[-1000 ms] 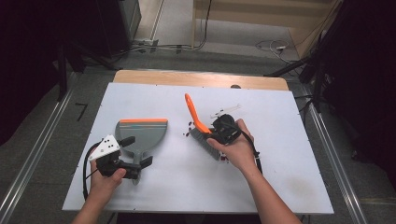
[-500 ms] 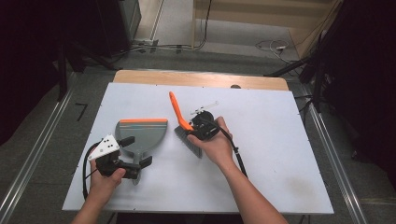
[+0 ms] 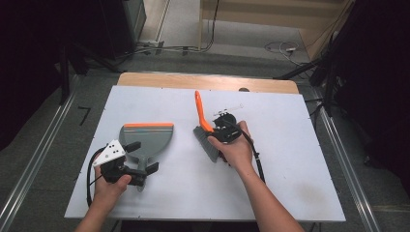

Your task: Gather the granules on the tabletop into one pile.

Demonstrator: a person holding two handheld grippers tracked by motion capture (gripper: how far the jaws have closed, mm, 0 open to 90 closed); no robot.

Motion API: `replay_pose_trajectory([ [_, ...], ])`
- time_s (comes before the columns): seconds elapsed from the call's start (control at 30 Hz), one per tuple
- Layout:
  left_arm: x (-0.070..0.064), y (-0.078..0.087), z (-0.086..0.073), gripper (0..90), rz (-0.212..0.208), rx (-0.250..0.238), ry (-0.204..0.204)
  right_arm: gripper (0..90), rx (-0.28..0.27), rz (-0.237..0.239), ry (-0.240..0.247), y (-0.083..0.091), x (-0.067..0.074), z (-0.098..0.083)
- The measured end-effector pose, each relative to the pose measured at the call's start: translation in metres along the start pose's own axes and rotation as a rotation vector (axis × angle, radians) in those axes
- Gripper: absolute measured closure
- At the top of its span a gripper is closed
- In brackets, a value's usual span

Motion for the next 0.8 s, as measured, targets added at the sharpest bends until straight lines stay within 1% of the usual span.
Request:
replay_pose_trajectory([
  [0.17, 0.001, 0.0, 0.0, 0.0, 0.001, -0.001, 0.003, 68.6, -0.009, -0.01, -0.022, 0.004, -0.01, -0.003],
  [0.4, 0.001, 0.001, 0.0, 0.0, 0.002, -0.002, 0.002, 68.6, -0.017, -0.021, -0.042, 0.007, -0.017, -0.005],
  [0.63, 0.001, 0.001, 0.0, 0.0, 0.002, -0.003, 0.003, 68.6, -0.024, -0.037, -0.052, 0.01, -0.021, -0.006],
  [0.8, 0.001, 0.0, 0.0, 0.0, 0.001, -0.004, 0.005, 69.0, -0.046, -0.022, -0.072, 0.015, -0.02, -0.004],
])
Point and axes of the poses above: each handheld gripper's, and its own axes: y roughly backward along the jaws, z roughly out of its top, x roughly to its left, the point moved 4 cm from there along -y, roughly forward along the jaws, and after that the axes turned 4 degrees about -y, right-handed, at the moved point
